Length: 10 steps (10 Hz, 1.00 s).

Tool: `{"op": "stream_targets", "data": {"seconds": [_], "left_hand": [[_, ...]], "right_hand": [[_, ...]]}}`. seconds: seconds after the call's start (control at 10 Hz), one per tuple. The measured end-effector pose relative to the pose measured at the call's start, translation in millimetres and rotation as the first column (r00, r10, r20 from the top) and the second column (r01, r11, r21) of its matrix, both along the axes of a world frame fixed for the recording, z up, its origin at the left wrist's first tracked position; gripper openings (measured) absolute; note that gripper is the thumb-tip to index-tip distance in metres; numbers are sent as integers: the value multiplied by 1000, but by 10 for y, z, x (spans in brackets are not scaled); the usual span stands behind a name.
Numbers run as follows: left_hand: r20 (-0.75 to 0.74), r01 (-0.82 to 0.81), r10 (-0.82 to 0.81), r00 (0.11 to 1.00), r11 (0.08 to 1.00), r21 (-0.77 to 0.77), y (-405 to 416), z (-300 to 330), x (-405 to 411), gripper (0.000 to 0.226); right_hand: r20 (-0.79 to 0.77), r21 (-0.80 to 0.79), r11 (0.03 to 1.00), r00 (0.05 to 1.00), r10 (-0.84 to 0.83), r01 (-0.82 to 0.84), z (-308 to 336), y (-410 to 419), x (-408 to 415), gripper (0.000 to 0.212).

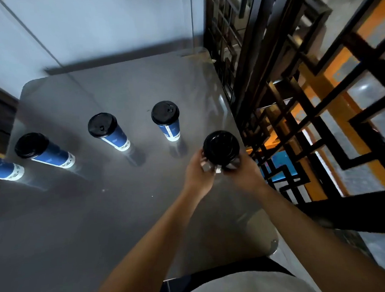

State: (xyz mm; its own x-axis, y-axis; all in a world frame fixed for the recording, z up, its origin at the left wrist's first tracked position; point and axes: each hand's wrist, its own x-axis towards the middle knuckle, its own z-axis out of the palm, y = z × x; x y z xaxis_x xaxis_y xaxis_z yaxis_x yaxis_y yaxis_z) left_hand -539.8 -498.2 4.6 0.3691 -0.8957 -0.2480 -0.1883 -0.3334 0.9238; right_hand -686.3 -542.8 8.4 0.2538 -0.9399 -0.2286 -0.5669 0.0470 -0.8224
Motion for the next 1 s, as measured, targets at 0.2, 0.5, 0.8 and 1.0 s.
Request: {"op": "stream_targets", "data": {"seconds": [0.2, 0.5, 0.8, 1.0], "left_hand": [[-173, -52, 63, 983, 997, 65, -800, -90, 70, 57], [-224, -47, 66, 972, 995, 87, -1613, -367, 202, 60], [-239, -68, 79, 968, 996, 53, -1669, -528, 134, 69], [-100, -64, 84, 991, 980, 188, -1590, -582, 140, 91]], "right_hand": [[72, 9, 999, 997, -34, 34, -102, -770, 230, 51], [24, -49, 997, 998, -51, 52, -472, -1650, 415, 64], [48, -64, 997, 998, -50, 53, -672, -1728, 425, 66], [26, 102, 992, 997, -74, 71, -680, -1626, 460, 76]]}}
